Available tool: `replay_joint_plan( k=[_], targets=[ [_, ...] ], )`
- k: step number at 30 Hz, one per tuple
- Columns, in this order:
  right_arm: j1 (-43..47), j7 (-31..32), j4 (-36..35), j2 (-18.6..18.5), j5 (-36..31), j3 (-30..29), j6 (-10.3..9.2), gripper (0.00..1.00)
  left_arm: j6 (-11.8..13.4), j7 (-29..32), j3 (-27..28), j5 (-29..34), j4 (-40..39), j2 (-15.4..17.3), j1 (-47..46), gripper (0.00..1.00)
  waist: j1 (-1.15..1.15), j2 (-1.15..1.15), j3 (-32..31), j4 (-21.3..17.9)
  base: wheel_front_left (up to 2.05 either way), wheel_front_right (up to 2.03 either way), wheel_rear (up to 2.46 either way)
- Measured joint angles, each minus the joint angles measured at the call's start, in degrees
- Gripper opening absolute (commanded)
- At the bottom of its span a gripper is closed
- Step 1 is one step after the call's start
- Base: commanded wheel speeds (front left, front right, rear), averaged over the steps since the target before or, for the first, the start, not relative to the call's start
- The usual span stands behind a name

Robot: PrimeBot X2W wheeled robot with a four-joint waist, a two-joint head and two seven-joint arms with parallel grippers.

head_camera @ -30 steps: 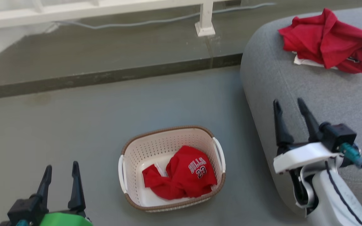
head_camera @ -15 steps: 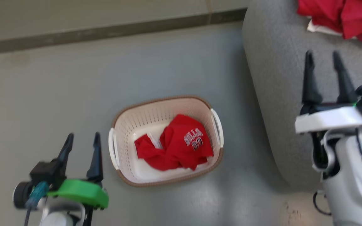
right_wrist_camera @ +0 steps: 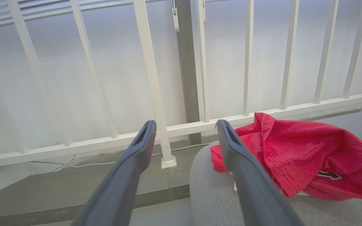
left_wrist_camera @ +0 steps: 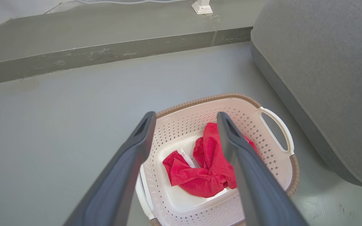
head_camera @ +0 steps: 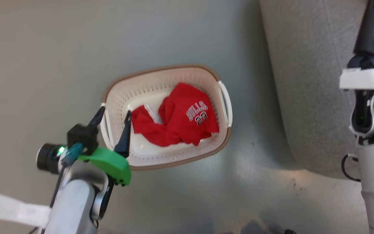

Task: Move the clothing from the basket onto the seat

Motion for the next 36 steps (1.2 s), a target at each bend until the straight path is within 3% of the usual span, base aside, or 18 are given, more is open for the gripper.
replay_joint_plan(
  k=[24, 36],
  targets=[
    [-14.05, -0.22, -5.65, -0.48, 0.55, -0.12, -0.11, 1.0, -5.5, 5.28, -9.17, 9.68, 13.79, -1.93, -20.85, 1.0, 0.0, 0.0, 18.85, -1.39, 0.0, 0.0, 0.0],
    [-17.47, -0.23, -5.67, 0.66, 0.55, -0.3, -0.11, 1.0, -7.26, 5.88, -12.81, 10.46, 21.69, -2.57, -26.14, 1.0, 0.0, 0.0, 26.31, -3.66, 0.0, 0.0, 0.0]
  ],
)
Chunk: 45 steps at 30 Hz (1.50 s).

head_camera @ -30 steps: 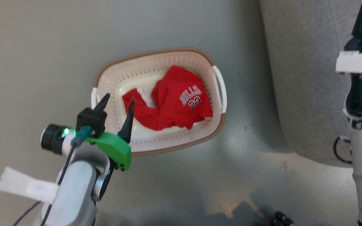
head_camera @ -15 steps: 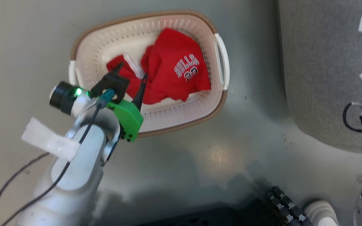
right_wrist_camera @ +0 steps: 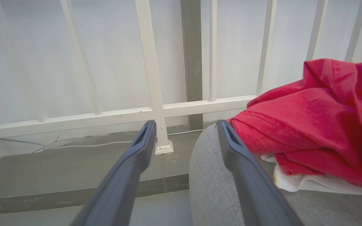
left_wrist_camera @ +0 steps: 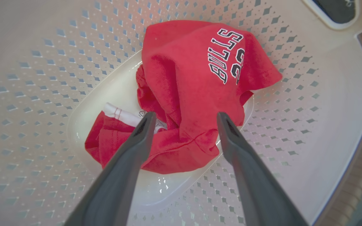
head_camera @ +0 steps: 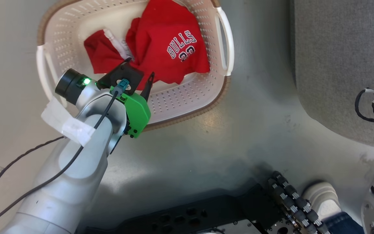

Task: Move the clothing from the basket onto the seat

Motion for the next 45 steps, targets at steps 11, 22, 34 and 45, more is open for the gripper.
replay_joint_plan(
  k=[11, 22, 34, 45],
  targets=[
    [-1.34, 0.0, -0.18, 1.46, -0.02, 0.13, 0.01, 1.0, -0.81, -0.05, -2.03, 1.15, 5.2, -0.54, -4.38, 1.0, 0.0, 0.0, 2.73, -2.63, 0.0, 0.0, 0.0],
    [-1.35, 0.0, -0.14, 1.91, -0.29, 0.05, 0.08, 1.0, -1.18, -0.2, -2.49, 1.0, 11.37, -0.68, -7.08, 1.0, 0.0, 0.0, 3.57, -3.79, 0.0, 0.0, 0.0],
    [-1.13, 0.0, 0.1, 2.32, -1.36, 0.1, 0.18, 1.0, -1.24, -0.8, -5.04, -1.45, 16.23, -1.75, -9.06, 0.0, 0.0, 0.0, 3.2, -4.58, 0.0, 0.0, 0.0],
    [-1.13, 0.0, 0.37, 3.13, -1.35, -1.11, 0.63, 1.0, -1.29, -4.42, -9.57, -5.01, 15.58, -2.37, -10.7, 0.0, -0.01, 0.0, 3.34, -4.59, 0.0, 0.0, 0.0]
  ],
)
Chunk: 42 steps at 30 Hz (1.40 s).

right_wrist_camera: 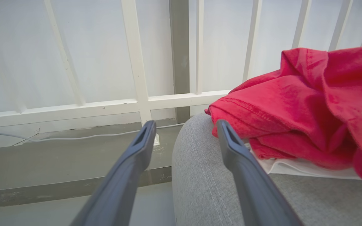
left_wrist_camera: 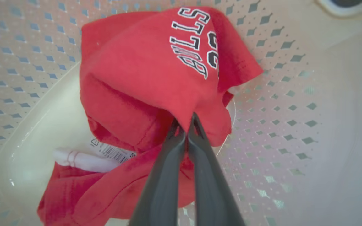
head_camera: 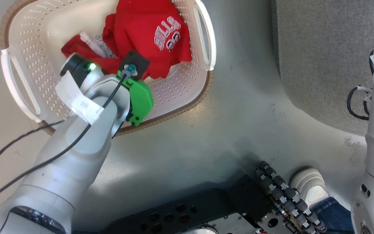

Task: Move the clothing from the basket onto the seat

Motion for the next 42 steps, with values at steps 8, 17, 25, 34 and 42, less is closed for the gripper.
replay_joint_plan(
  k=[8, 17, 25, 34, 42],
  targets=[
    [0.03, 0.0, 1.36, 0.14, -0.14, -1.13, 0.25, 1.0, 0.0, -4.93, -3.88, -0.7, -1.91, -0.03, -0.94, 0.0, 0.0, 0.0, -1.7, 1.19, 0.0, 0.0, 0.0],
    [2.72, 0.0, 4.54, 0.22, -1.58, -1.6, 1.71, 1.0, -0.01, -9.47, -4.21, -1.54, -2.78, -0.11, -1.01, 0.0, 0.0, 0.0, -5.92, 3.11, 0.0, 0.0, 0.0],
    [5.32, 0.0, 7.6, 0.23, -2.58, -1.36, 2.92, 1.0, -0.01, -10.98, -3.45, -4.38, -4.41, -0.24, -0.87, 0.0, 0.0, 0.0, -10.42, 4.88, 0.0, 0.0, 0.0],
    [8.91, 0.0, 10.57, 0.25, -3.61, -1.33, 3.89, 1.0, -0.01, -11.49, -2.26, -5.52, -6.62, -0.43, 0.64, 0.0, 0.0, 0.0, -17.24, 7.34, 0.0, 0.0, 0.0],
    [12.95, 0.0, 13.4, 0.25, -4.38, -1.33, 4.71, 1.0, -0.01, -11.51, -1.64, -6.47, -8.44, -0.43, 2.38, 0.0, 0.0, 0.0, -23.61, 9.69, 0.0, 0.0, 0.0]
  ],
)
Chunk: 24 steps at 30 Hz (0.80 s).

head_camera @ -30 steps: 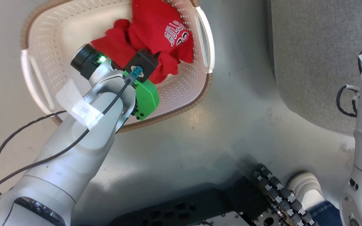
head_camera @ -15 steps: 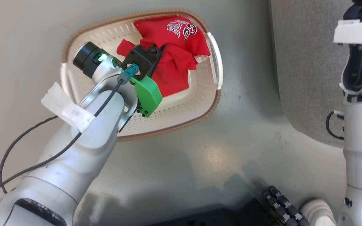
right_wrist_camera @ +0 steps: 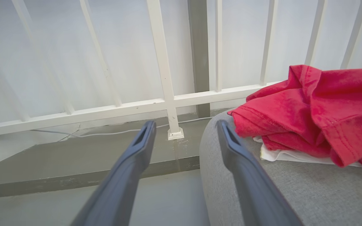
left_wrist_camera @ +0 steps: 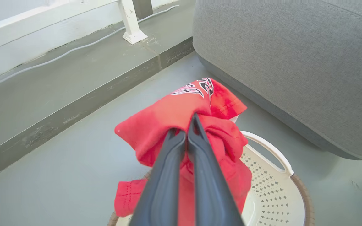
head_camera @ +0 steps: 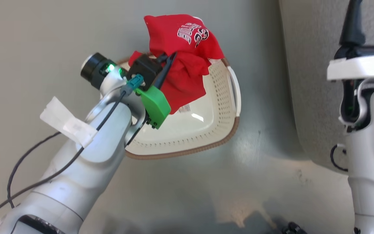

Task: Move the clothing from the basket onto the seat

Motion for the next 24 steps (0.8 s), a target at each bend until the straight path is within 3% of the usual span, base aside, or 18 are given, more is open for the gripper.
replay_joint_plan(
  k=[18, 24],
  targets=[
    [7.93, 0.0, 5.86, 0.26, -0.45, 2.1, 1.9, 1.0, 0.16, -0.15, 2.87, -1.55, -5.14, 0.56, 7.9, 0.0, 0.0, 0.0, -14.85, 4.51, 0.0, 0.0, 0.0],
    [11.16, 0.01, 7.89, 0.35, -0.42, 2.85, 2.34, 1.0, 0.87, -0.15, 4.0, -2.16, -5.94, 2.11, 11.03, 0.0, 0.0, 0.0, -19.86, 5.43, 0.0, 0.0, 0.0]
  ],
)
